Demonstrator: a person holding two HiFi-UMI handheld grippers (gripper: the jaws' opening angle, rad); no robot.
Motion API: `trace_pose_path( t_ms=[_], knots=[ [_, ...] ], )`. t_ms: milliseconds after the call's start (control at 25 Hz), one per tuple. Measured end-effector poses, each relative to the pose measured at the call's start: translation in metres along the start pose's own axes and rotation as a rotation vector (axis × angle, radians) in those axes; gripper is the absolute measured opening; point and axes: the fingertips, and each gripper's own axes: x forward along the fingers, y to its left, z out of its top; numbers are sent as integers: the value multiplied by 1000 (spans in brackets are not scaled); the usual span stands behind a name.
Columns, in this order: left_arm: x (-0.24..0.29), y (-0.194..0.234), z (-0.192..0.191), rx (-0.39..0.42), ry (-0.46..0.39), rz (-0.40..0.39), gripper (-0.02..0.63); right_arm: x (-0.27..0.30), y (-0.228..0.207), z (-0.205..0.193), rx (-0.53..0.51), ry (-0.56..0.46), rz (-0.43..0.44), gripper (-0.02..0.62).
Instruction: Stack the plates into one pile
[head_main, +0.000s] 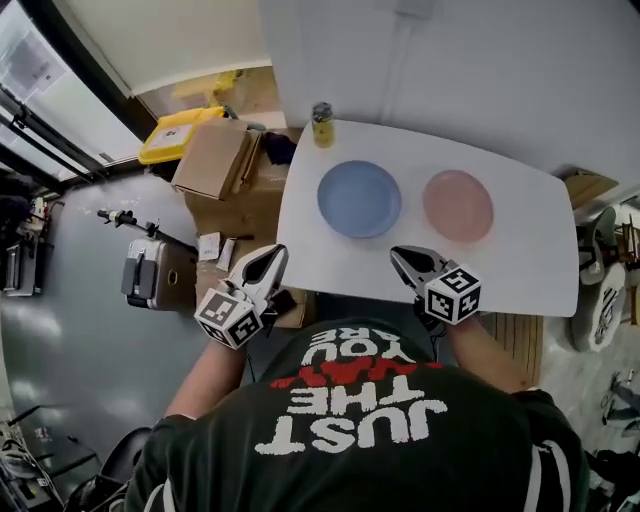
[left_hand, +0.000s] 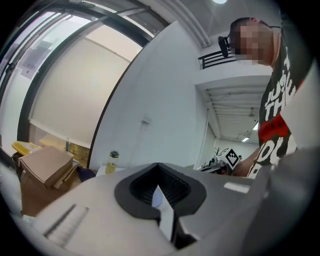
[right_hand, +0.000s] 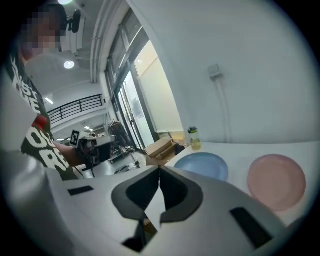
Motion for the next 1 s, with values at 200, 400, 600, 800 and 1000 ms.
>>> trace_pose_path(
  t_ms=[200,400,600,800,1000],
  knots=[
    [21,-4,-11,-27,24,-48,4,19,-16,-36,65,73,-74,8],
    [42,-5,-32,-63,79,-73,5,47,-60,-71,221,158,-122,9],
    [47,-1,-45,-55,118,-84,5,85,-151,-111,684,170,-271,149],
    [35,4,-59,-58,153,-74,3,111,-187,-142,863,214,-349,158],
    [16,14,-68,-74,170,-40,5,131,-191,-147,952,197,-340,113]
  ],
)
